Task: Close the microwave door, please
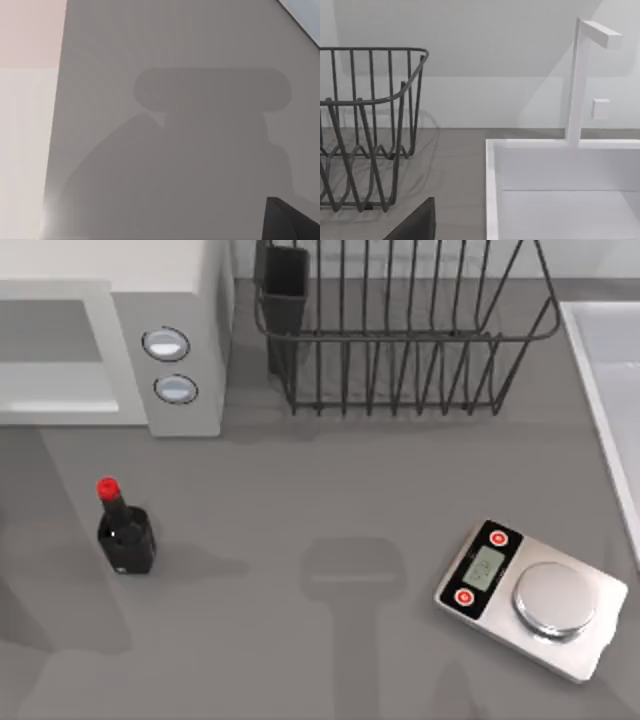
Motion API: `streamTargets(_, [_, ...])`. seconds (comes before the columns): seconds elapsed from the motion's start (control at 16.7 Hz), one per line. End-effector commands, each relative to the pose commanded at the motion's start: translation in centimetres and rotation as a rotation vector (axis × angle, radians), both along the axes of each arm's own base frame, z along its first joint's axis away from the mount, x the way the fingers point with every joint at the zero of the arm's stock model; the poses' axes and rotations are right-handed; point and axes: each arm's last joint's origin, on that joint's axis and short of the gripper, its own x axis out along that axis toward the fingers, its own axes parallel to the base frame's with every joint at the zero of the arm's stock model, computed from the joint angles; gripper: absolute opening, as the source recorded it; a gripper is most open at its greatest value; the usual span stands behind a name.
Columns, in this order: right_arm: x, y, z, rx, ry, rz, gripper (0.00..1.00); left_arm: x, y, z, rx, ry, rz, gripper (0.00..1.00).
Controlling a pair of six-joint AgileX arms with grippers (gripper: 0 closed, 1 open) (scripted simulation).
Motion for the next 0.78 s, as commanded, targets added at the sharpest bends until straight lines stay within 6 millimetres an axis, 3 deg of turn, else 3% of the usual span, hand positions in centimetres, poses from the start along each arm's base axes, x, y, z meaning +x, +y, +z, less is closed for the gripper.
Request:
streamTargets(0.36, [0.0,0.0,0.0,0.000,0.000,0.000,1.00,0.0,-0.5,-0.1,-0.006,0.005,0.004,0.00])
streamTargets(0.78, [0.0,0.0,0.0,0.000,0.000,0.000,1.00,-0.1,-9.2,0.0,-0.008,0.003,-0.001,0.00])
